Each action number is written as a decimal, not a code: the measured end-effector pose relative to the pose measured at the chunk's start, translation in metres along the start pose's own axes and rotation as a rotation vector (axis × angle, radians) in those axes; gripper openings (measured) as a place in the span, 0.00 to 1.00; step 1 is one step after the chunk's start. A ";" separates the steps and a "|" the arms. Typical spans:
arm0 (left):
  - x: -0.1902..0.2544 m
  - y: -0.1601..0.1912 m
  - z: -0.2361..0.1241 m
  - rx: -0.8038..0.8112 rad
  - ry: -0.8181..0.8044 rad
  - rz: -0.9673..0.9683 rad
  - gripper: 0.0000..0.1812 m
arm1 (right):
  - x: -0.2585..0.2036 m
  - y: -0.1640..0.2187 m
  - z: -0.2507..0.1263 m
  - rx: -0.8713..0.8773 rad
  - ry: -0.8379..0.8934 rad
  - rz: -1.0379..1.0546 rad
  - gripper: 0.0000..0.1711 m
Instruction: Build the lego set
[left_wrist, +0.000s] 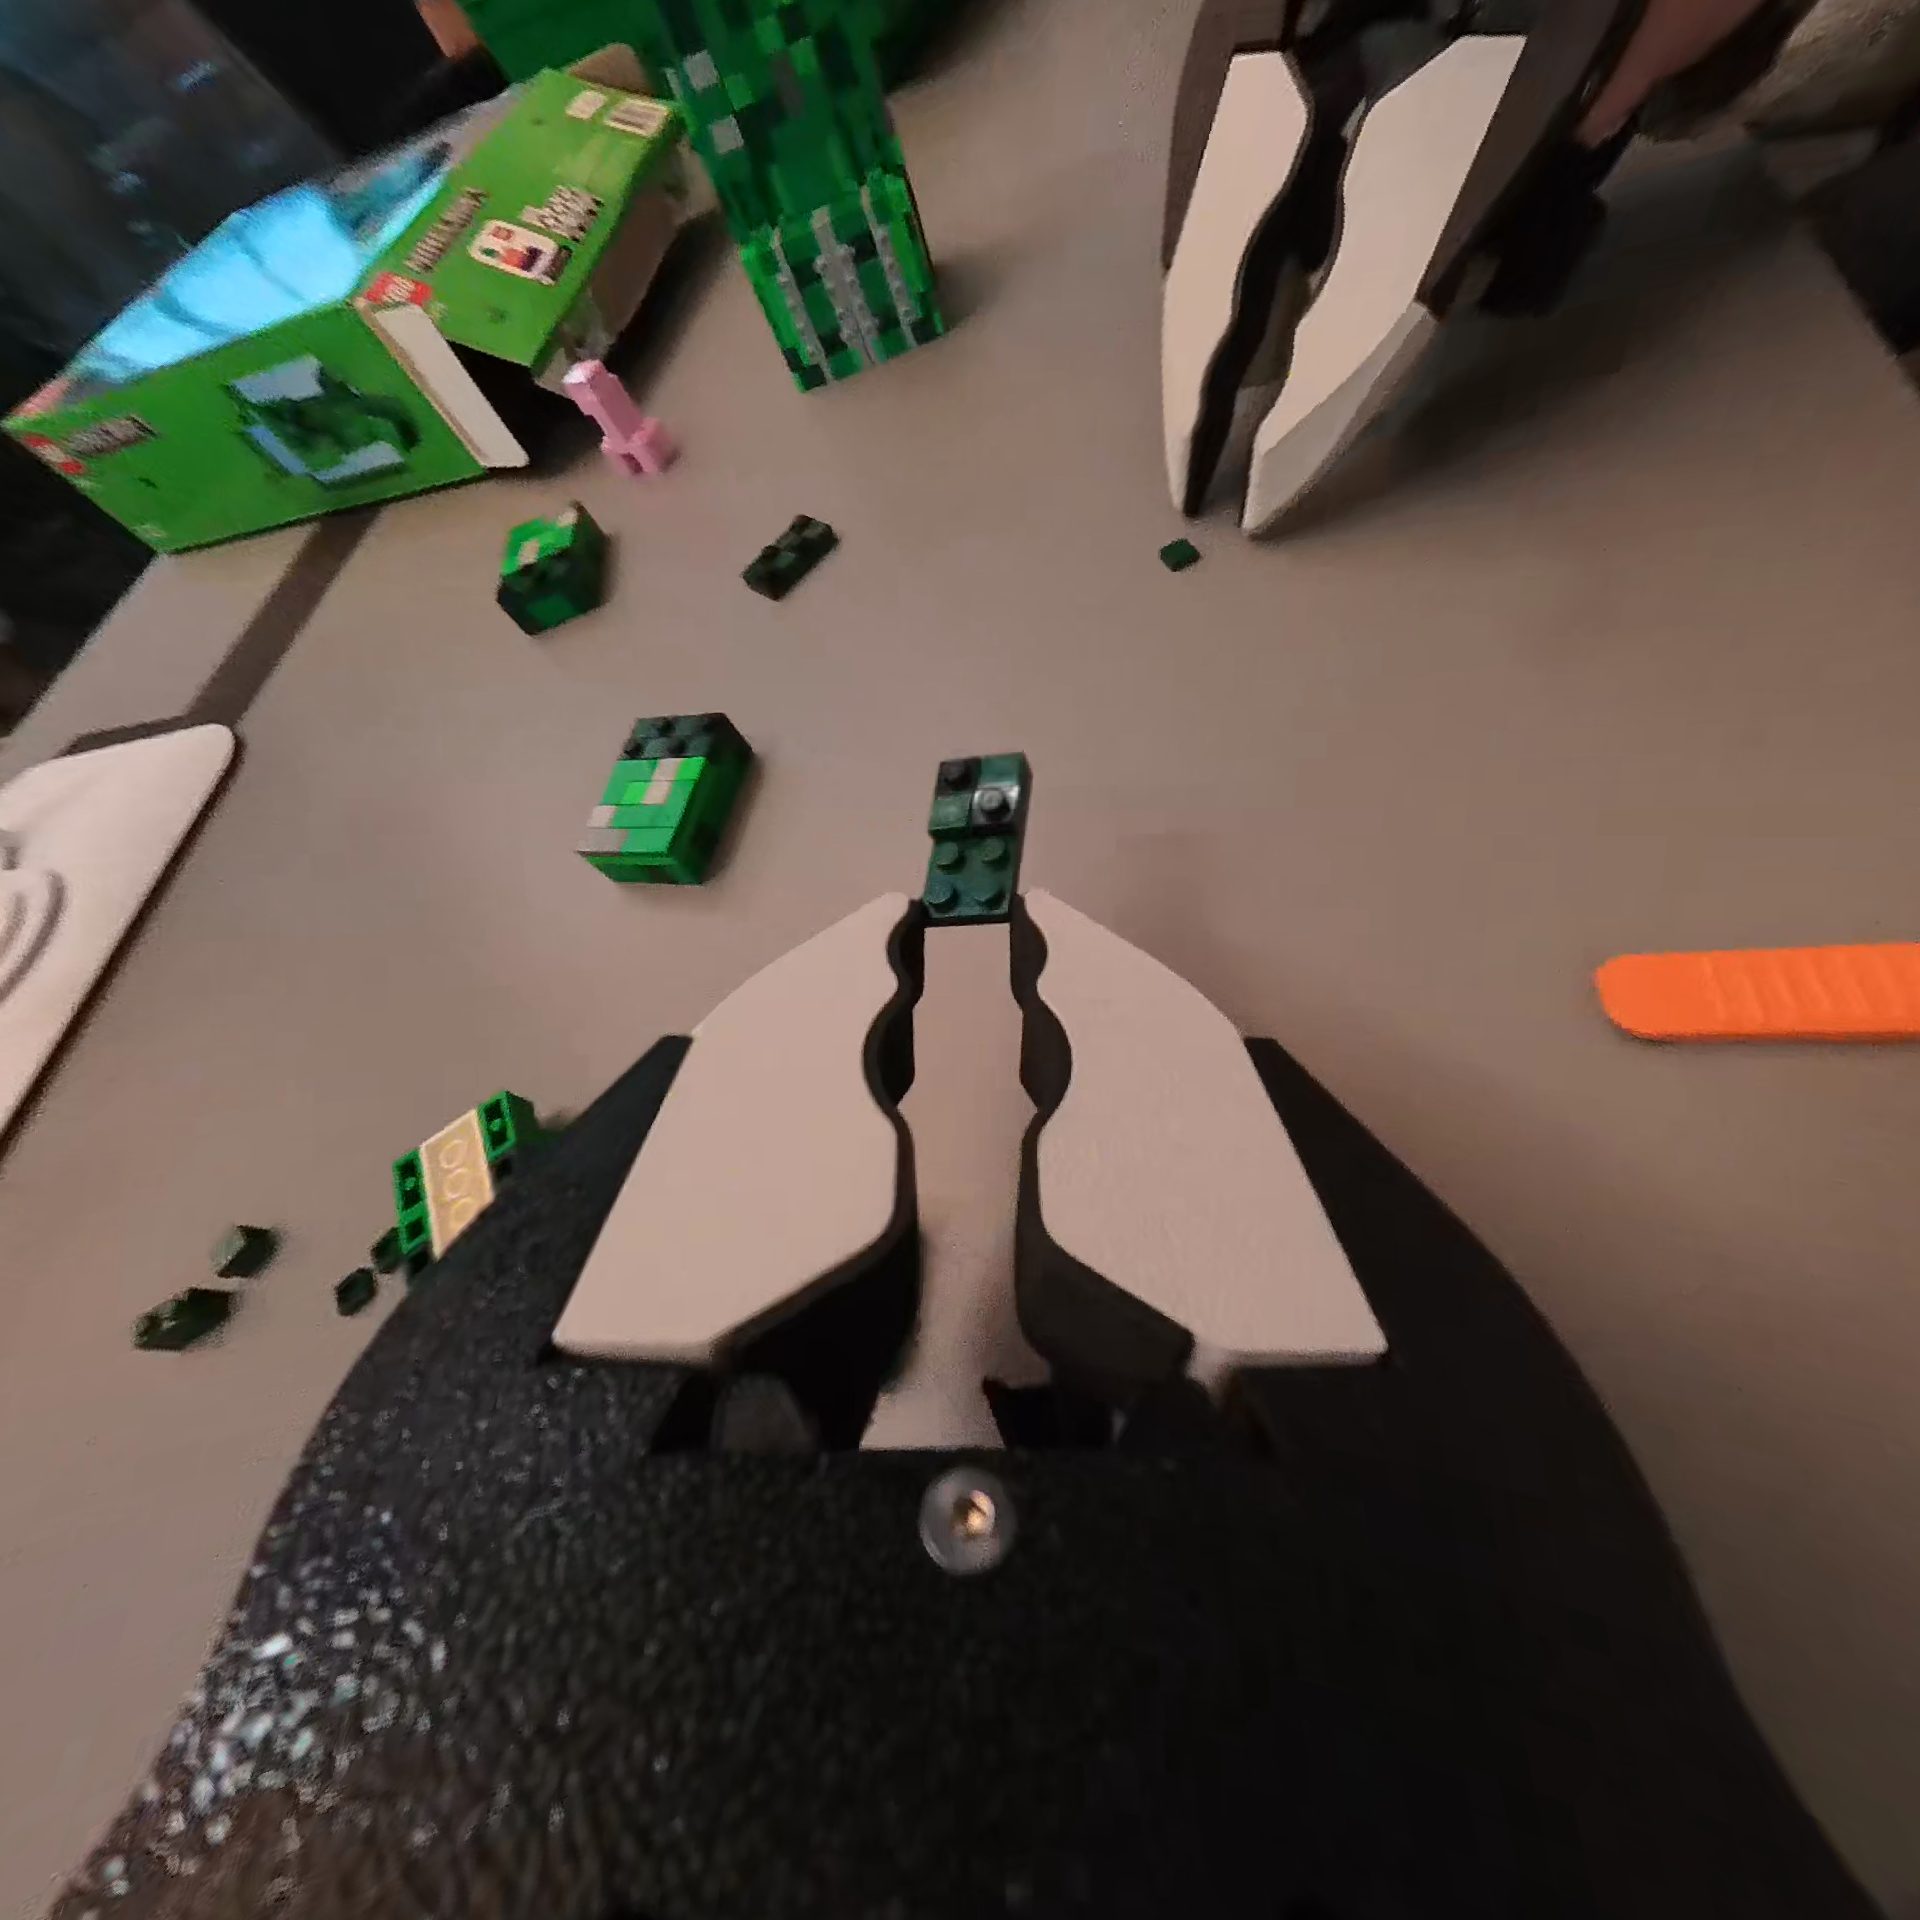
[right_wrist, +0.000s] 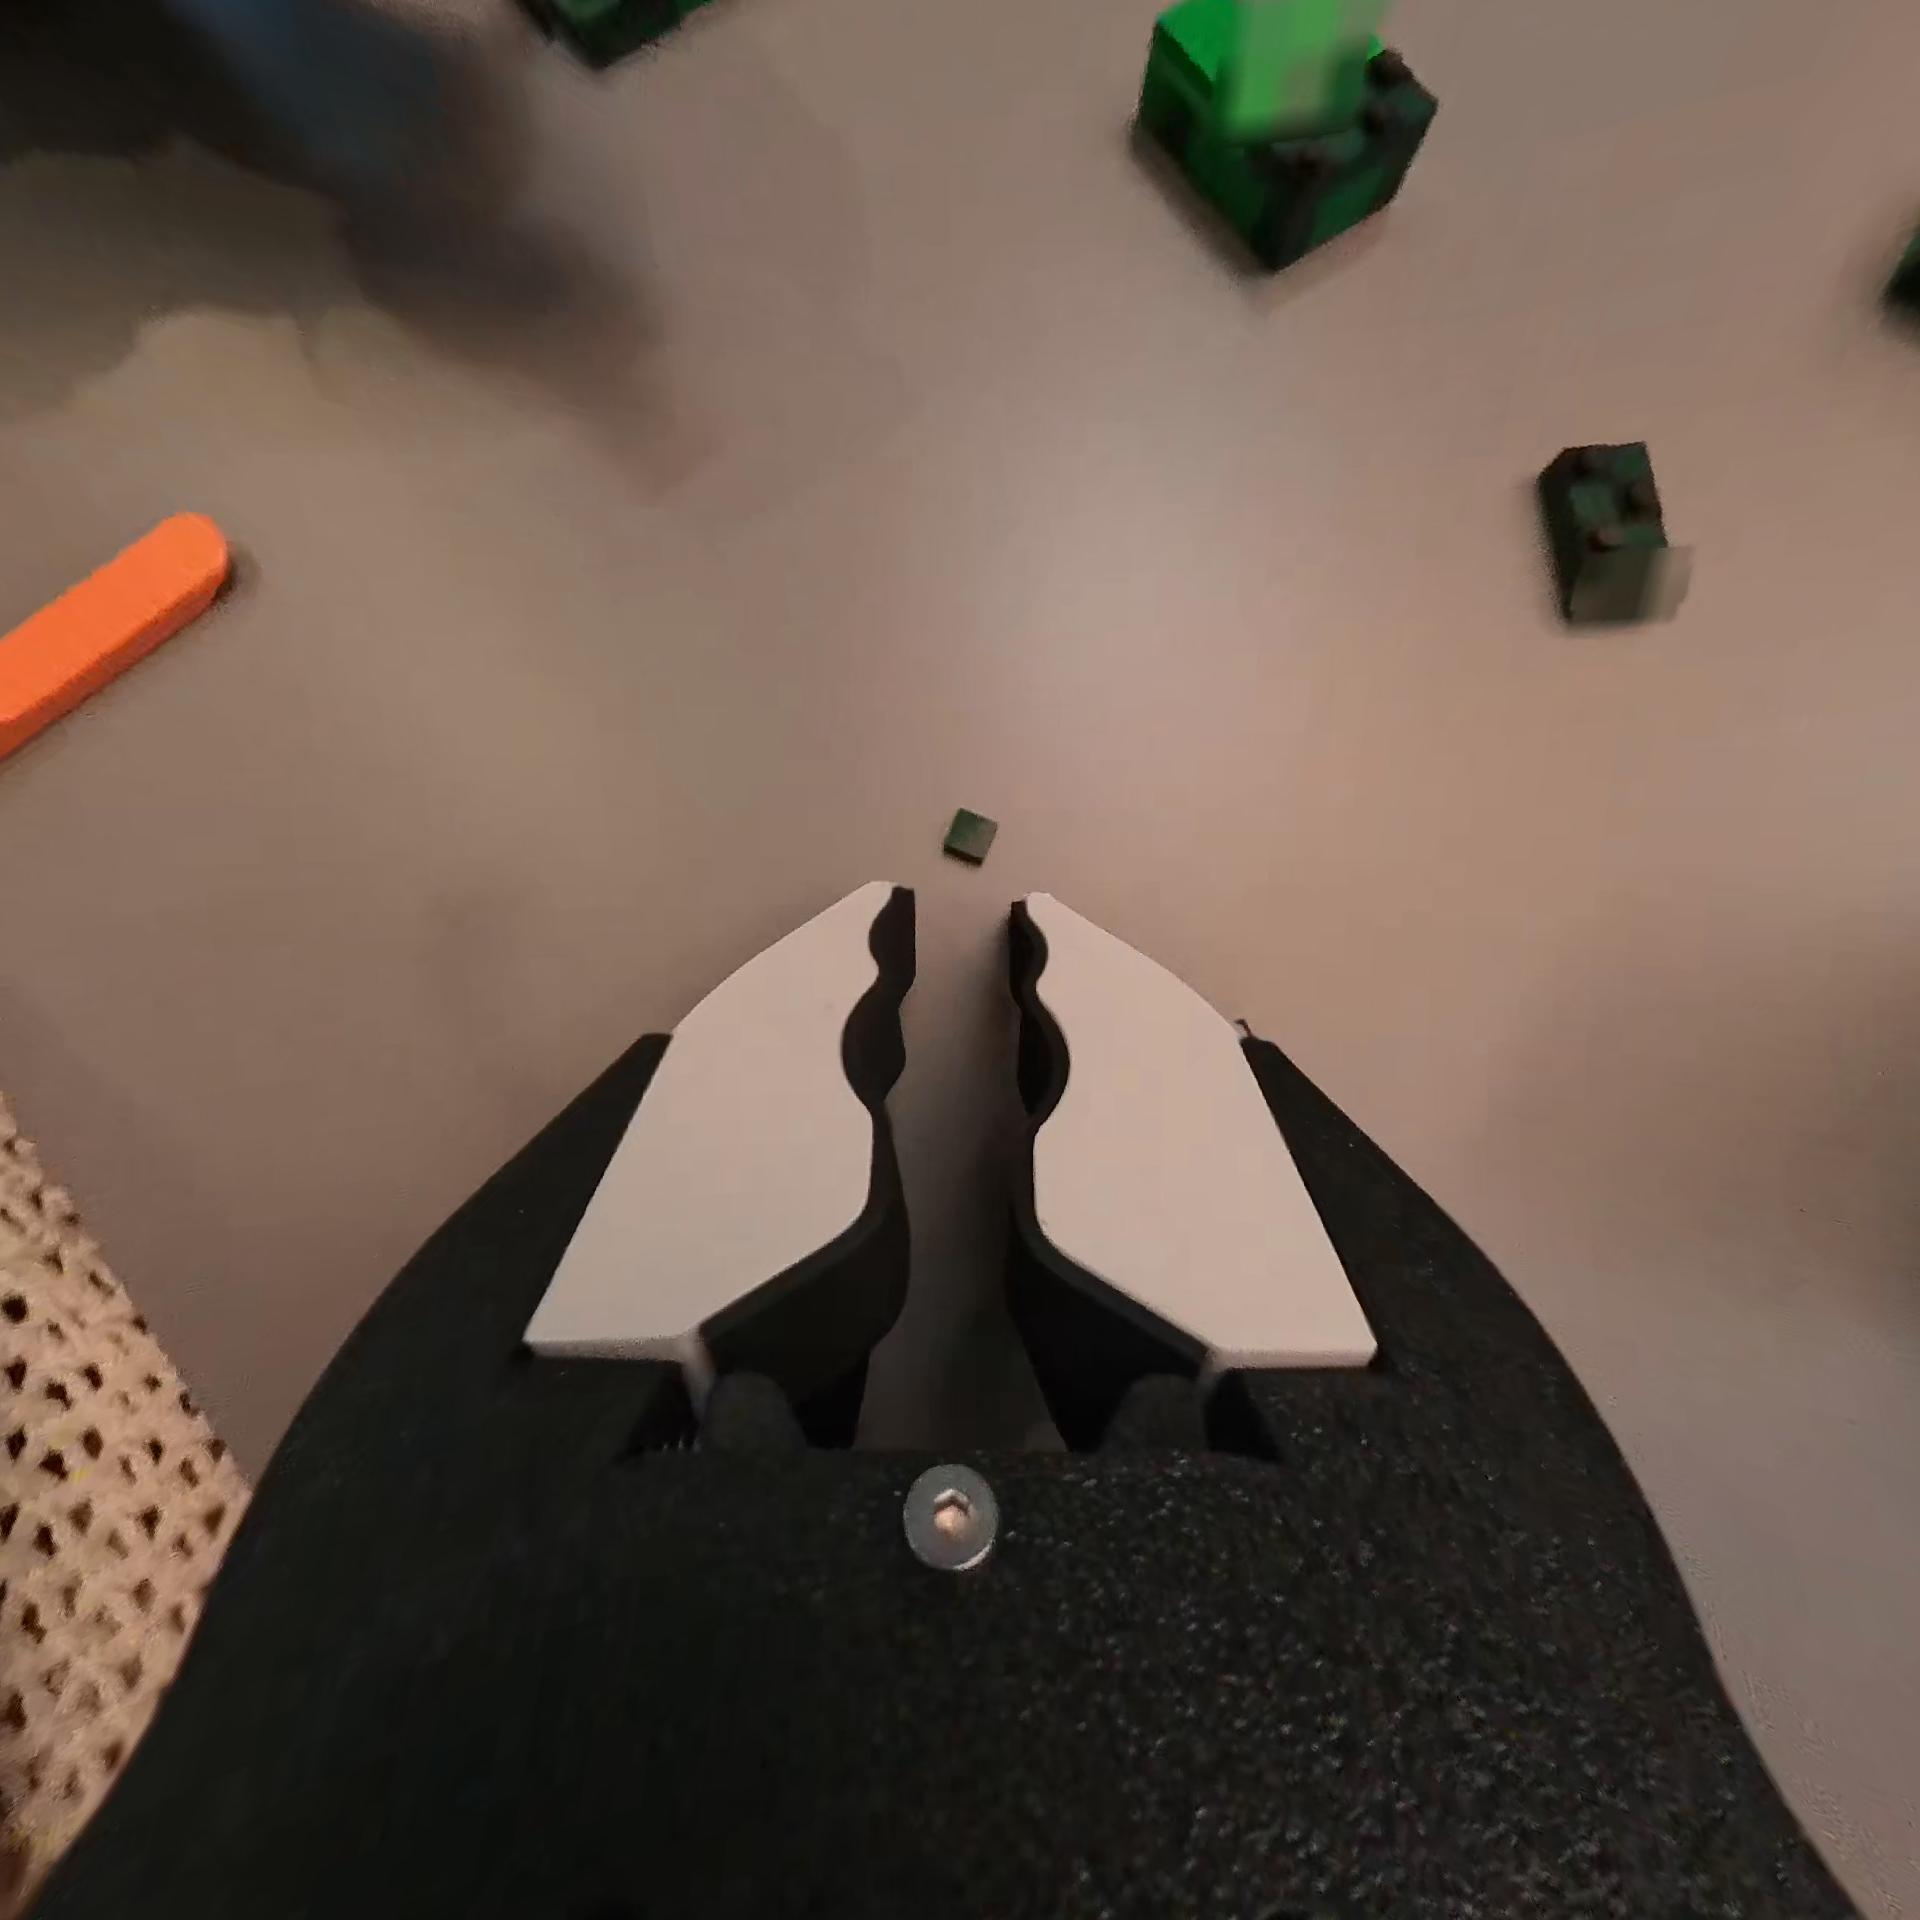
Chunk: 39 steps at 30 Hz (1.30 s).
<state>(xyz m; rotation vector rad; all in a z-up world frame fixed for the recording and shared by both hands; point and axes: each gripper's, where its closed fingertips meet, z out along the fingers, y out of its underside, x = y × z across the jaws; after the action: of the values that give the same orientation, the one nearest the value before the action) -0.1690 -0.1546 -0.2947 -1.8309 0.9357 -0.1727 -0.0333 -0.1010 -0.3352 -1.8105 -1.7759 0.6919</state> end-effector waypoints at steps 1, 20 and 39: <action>0.001 0.001 0.001 -0.008 0.006 -0.001 0.08 | 0.000 -0.001 0.000 0.004 0.013 0.007 0.10; 0.020 0.006 0.010 -0.044 0.077 0.066 0.08 | -0.013 -0.037 0.010 0.053 0.007 -0.193 0.04; 0.042 -0.002 0.008 0.054 0.203 0.126 0.08 | -0.085 -0.101 0.031 0.122 -0.239 -0.582 0.04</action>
<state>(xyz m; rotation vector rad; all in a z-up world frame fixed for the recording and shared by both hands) -0.1350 -0.1764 -0.3089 -1.7214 1.1728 -0.3069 -0.1303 -0.1839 -0.2901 -1.0743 -2.2168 0.7698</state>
